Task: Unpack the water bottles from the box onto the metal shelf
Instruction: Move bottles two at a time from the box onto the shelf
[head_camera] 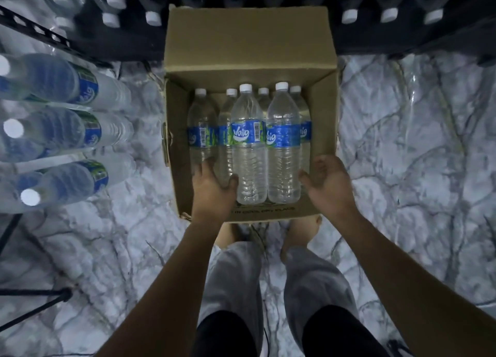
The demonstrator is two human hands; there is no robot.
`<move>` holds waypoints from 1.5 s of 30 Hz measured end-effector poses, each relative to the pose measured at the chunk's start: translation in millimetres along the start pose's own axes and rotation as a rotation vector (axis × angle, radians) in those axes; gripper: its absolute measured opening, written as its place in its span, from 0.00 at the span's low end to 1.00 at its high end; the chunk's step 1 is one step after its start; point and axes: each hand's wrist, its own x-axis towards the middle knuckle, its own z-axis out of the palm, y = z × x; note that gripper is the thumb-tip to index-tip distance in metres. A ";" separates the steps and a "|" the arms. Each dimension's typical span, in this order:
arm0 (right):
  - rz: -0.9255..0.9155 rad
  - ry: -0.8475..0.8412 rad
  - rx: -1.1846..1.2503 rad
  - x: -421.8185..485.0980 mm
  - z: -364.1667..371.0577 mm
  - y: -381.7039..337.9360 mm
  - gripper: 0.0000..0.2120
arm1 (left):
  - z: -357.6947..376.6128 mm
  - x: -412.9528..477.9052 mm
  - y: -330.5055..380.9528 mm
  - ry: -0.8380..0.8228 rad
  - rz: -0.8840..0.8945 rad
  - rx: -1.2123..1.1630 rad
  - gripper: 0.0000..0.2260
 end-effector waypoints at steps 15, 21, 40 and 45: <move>0.167 -0.162 0.149 89.3 87.6 51.1 0.49 | 96.1 104.3 -17.5 -0.098 -0.084 -0.141 0.49; 0.202 -0.119 0.175 92.4 91.3 43.8 0.24 | 90.3 108.2 -14.2 -0.088 -0.104 -0.094 0.57; 0.199 -0.218 0.425 34.1 12.9 5.6 0.22 | 7.2 31.3 5.0 -0.173 0.031 -0.457 0.14; 0.110 -0.211 0.493 -26.1 -46.2 -46.6 0.19 | -47.2 -33.2 42.6 -0.163 0.077 -0.521 0.14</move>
